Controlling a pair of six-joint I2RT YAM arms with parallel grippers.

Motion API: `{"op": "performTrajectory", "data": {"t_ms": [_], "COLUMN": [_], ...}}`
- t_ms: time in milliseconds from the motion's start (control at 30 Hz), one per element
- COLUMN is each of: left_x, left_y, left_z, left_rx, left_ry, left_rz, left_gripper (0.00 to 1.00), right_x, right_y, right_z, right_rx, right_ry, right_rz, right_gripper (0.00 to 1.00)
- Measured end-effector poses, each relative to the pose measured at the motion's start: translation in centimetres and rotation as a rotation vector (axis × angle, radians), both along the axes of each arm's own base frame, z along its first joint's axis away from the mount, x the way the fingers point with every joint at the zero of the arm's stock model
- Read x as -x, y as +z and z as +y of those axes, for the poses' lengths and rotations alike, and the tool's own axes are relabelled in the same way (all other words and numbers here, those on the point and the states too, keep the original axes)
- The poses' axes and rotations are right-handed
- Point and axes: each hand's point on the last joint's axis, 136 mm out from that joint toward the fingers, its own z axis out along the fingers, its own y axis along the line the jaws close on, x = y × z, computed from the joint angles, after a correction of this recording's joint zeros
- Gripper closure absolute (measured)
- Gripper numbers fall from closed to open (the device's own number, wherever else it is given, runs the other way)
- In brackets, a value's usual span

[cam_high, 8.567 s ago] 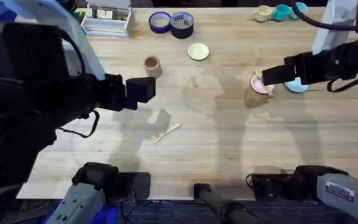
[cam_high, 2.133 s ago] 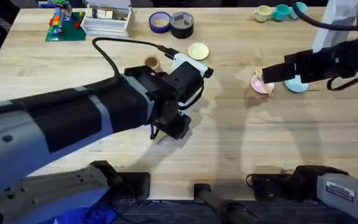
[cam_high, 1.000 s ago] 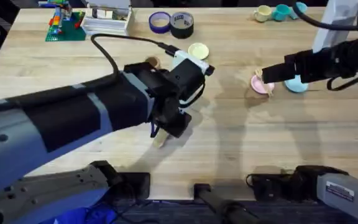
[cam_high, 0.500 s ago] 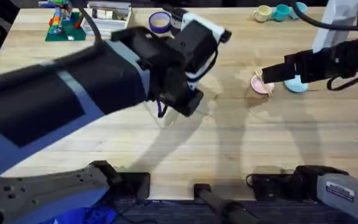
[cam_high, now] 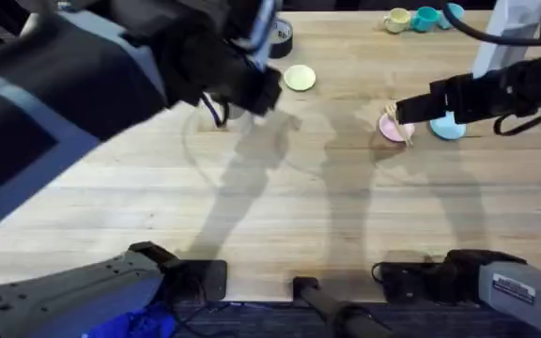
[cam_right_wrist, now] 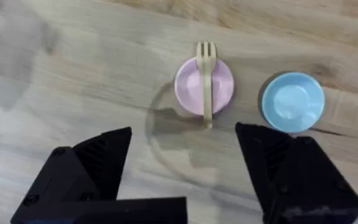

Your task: Pick up a utensil and set it on the pink plate, then put the other utensil in the container.

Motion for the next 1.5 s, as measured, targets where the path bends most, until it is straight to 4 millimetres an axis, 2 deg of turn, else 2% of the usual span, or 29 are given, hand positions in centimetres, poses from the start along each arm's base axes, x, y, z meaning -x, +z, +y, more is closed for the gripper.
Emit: {"op": "performTrajectory", "data": {"t_ms": [200, 300, 533, 700, 833, 1033, 1267, 1500], "left_x": [-3.8, -5.1, -7.9, -9.1, -9.9, -11.3, -12.0, -12.1], "left_y": [2.3, 3.3, 5.3, 6.7, 7.6, 7.9, 6.6, 7.5], "left_z": [2.0, 2.6, 5.6, 6.9, 8.3, 8.5, 8.1, 8.5], "left_rx": [0.000, 0.003, 0.045, 0.122, 0.170, 0.266, 0.338, 0.371], "left_ry": [0.000, -0.003, 0.053, 0.035, 0.031, -0.031, -0.081, -0.106], "left_rz": [-0.156, -0.216, -0.313, -0.365, -0.401, -0.434, -0.404, -0.434], "left_gripper": [0.959, 0.959, 0.959, 0.959, 0.959, 0.959, 0.959, 0.959], "right_x": [-1.0, -1.6, -1.9, -5.1, -6.7, -8.9, -10.3, -11.5], "right_y": [0.5, 0.8, 1.2, 4.2, 6.4, 7.9, 6.6, 4.1], "right_z": [-0.1, -0.1, 0.2, 2.1, 4.2, 7.7, 10.5, 11.8], "right_rx": [0.003, 0.005, -0.013, -0.103, -0.191, -0.313, -0.436, -0.515], "right_ry": [0.000, 0.000, 0.009, 0.080, 0.190, 0.443, 0.710, 0.862], "right_rz": [-0.048, -0.073, -0.094, -0.278, -0.397, -0.551, -0.663, -0.740], "right_gripper": [0.004, 0.004, 0.004, 0.005, 0.005, 0.005, 0.006, 0.006]}}
